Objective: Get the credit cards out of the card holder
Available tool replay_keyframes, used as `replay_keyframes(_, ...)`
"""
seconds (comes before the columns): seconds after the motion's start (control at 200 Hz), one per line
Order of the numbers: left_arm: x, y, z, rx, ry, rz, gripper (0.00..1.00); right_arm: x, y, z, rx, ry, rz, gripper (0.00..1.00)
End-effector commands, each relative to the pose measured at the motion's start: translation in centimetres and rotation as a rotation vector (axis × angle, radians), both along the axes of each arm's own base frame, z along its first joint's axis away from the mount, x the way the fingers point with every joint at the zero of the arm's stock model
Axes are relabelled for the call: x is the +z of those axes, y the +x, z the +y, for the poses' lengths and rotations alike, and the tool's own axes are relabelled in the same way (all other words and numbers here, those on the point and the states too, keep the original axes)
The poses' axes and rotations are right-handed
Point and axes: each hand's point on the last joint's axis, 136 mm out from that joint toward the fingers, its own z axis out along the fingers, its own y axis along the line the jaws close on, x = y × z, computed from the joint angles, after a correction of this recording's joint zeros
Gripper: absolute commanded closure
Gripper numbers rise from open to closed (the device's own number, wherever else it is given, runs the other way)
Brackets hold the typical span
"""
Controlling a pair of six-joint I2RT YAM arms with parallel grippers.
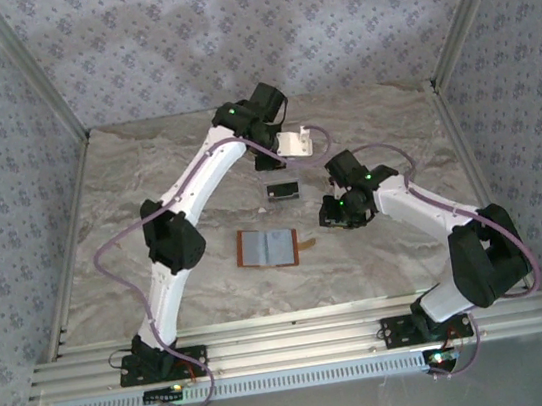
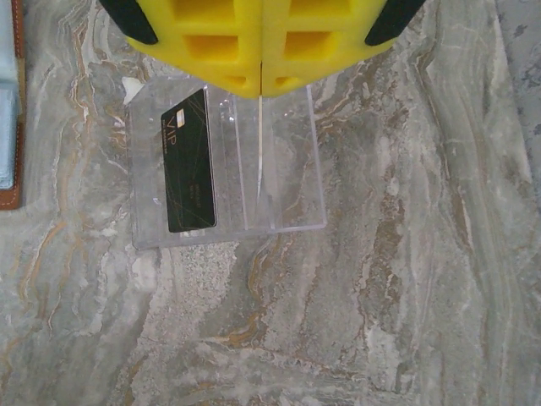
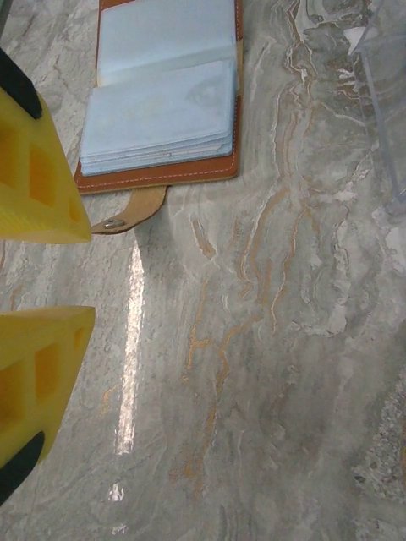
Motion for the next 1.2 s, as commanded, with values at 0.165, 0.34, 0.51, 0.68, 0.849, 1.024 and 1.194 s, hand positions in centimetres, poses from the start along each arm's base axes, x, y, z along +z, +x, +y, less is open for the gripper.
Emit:
replay_keyframes(0.165,-2.0,-0.2,0.5,-0.014,0.06,0.058,1.0,0.1,0.0,-0.6,-0.013,-0.003,-0.007,0.73)
replay_keyframes(0.34,-3.1,0.1,0.5,0.008,0.077,0.07,1.0,-0.3,0.0,-0.6,-0.017,0.0,-0.003,0.73)
replay_keyframes(0.51,-4.1,0.7,0.4,0.028,0.085,0.072,1.0,-0.5,0.0,-0.6,-0.015,-0.002,0.008,0.73)
replay_keyframes(0.68,-5.0,1.0,0.3,0.047,0.096,0.079,1.0,-0.7,-0.1,-0.7,-0.017,-0.003,0.012,0.73)
replay_keyframes(0.849,-6.1,1.5,0.4,0.07,0.119,0.075,1.0,-0.8,-0.1,-0.8,-0.018,-0.006,0.016,0.73)
replay_keyframes(1.024,-7.1,1.6,0.3,0.076,0.13,0.088,1.0,-0.8,0.0,-0.8,-0.019,-0.006,0.013,0.73)
replay_keyframes(1.194,-8.1,1.3,0.1,0.07,0.144,0.103,1.0,-1.0,0.0,-0.8,-0.02,-0.004,0.017,0.73)
